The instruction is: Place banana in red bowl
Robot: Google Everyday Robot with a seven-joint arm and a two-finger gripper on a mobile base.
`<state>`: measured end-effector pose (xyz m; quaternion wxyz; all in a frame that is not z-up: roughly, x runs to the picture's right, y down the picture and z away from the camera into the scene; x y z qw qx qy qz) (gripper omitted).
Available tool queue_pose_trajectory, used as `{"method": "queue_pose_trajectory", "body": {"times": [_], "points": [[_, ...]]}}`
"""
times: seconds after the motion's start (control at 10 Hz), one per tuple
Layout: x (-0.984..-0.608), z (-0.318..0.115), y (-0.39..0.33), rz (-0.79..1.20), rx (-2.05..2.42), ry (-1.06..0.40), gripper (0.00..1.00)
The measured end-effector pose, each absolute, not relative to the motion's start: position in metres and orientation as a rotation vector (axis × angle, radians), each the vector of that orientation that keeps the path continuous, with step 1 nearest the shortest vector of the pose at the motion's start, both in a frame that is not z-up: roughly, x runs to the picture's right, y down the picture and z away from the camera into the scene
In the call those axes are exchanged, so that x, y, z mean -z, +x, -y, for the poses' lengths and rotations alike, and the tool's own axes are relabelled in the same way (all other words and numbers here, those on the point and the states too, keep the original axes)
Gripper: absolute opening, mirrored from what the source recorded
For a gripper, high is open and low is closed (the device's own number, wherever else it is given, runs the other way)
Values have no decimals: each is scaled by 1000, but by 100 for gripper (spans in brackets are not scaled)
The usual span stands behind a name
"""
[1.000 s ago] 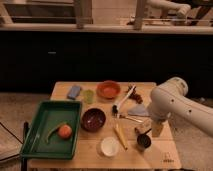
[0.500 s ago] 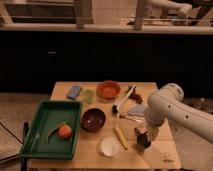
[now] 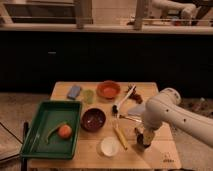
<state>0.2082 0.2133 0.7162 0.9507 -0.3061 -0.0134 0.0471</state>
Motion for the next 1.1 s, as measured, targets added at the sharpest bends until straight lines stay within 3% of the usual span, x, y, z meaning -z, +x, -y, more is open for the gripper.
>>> {"method": "queue_pose_trajectory", "body": {"times": [1.1], "points": [[-693, -183, 144, 114, -272, -639, 80]]}}
